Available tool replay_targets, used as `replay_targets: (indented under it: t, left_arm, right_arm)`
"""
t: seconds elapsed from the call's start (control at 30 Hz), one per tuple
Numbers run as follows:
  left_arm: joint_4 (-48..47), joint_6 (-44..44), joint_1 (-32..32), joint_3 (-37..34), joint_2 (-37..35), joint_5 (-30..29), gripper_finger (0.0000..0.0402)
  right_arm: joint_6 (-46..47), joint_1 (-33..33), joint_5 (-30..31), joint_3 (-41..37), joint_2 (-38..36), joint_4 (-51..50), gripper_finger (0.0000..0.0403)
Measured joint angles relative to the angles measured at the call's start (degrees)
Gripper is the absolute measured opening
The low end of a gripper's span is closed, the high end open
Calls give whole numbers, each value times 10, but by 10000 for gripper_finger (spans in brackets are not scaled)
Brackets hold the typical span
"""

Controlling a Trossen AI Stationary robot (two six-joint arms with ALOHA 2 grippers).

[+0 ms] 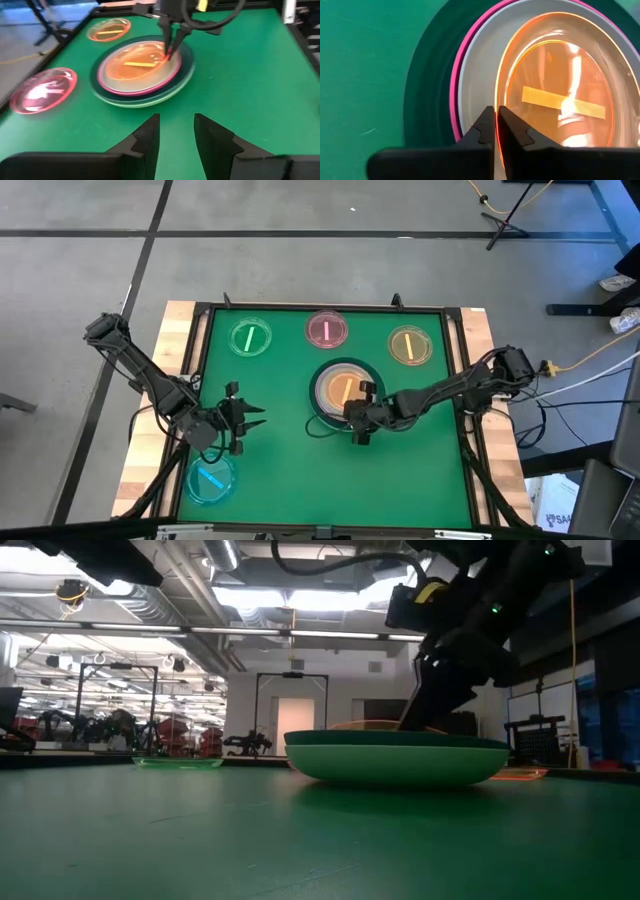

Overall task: Stack plastic plates
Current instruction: Stack the bottom orange plate on top of the light blue plate, then stack the orange plate on top of the other orange plate

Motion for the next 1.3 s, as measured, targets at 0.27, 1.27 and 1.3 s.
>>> replay_targets:
  t: [0.27,1.27,1.3]
  left_arm:
    - [33,5,0,0,0,28,114]
    - [33,-17,0,0,1,32,114]
    - [33,-17,0,0,1,32,114]
  right_arm:
    - [-17,0,9,8,0,-8,115]
    - [73,1,191,45,-137,-377,133]
    - [79,-5,191,45,-137,-388,133]
